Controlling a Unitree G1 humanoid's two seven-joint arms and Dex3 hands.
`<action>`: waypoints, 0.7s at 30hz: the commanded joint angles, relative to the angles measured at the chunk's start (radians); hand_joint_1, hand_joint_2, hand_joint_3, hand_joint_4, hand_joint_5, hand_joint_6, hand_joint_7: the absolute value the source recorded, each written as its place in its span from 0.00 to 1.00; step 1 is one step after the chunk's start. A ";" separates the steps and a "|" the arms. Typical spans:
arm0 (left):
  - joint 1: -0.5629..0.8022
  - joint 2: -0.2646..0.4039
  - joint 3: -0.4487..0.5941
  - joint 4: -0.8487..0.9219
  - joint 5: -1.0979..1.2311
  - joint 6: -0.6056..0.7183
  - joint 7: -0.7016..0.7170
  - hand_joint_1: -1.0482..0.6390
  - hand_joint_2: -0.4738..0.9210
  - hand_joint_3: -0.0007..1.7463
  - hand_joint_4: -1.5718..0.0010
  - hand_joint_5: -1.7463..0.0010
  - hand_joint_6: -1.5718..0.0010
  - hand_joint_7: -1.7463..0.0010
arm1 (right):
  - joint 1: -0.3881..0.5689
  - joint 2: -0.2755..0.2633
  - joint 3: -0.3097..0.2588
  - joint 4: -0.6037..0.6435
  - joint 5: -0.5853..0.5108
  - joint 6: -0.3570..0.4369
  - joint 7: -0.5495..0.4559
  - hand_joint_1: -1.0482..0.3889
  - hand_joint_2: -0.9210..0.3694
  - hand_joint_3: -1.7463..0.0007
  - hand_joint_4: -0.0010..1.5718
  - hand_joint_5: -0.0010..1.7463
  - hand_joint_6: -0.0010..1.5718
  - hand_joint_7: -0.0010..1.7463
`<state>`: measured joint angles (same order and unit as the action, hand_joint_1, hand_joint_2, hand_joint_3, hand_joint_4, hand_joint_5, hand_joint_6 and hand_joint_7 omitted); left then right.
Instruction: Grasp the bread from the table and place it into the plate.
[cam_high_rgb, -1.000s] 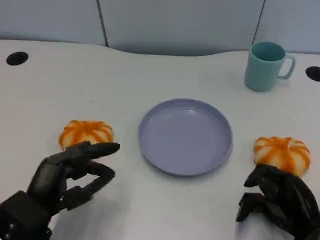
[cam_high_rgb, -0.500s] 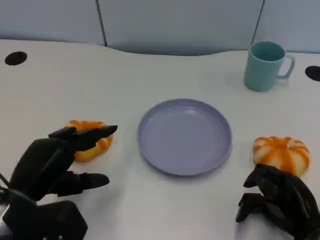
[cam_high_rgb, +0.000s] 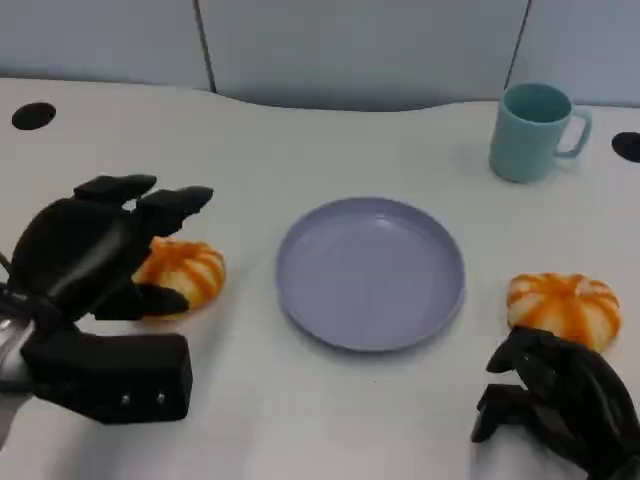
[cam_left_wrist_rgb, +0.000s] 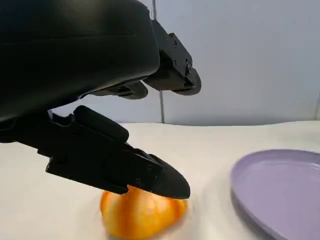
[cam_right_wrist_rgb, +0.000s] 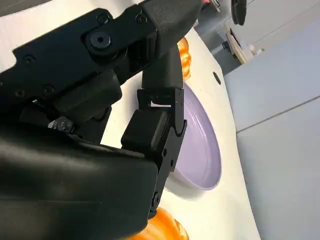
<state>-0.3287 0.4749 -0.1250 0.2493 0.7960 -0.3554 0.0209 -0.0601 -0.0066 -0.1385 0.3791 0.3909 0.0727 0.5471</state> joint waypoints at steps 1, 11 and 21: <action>-0.080 0.037 -0.068 0.069 0.031 0.075 -0.077 0.21 1.00 0.01 0.90 0.96 0.82 1.00 | 0.012 -0.004 -0.006 -0.021 0.011 0.012 -0.007 0.13 0.11 1.00 0.89 0.49 0.74 0.53; -0.231 0.042 -0.203 0.243 0.046 0.166 -0.183 0.20 1.00 0.00 0.96 0.99 0.89 1.00 | 0.027 0.000 0.001 -0.052 0.006 0.020 -0.019 0.12 0.11 1.00 0.90 0.50 0.74 0.54; -0.425 -0.084 -0.314 0.603 0.052 0.237 -0.183 0.23 0.96 0.00 0.94 0.99 0.88 1.00 | 0.040 0.005 -0.002 -0.060 0.013 0.013 -0.015 0.11 0.11 1.00 0.90 0.50 0.75 0.53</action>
<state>-0.6771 0.4279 -0.4029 0.7351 0.8410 -0.1340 -0.1674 -0.0287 0.0052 -0.1314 0.3264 0.3936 0.0902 0.5333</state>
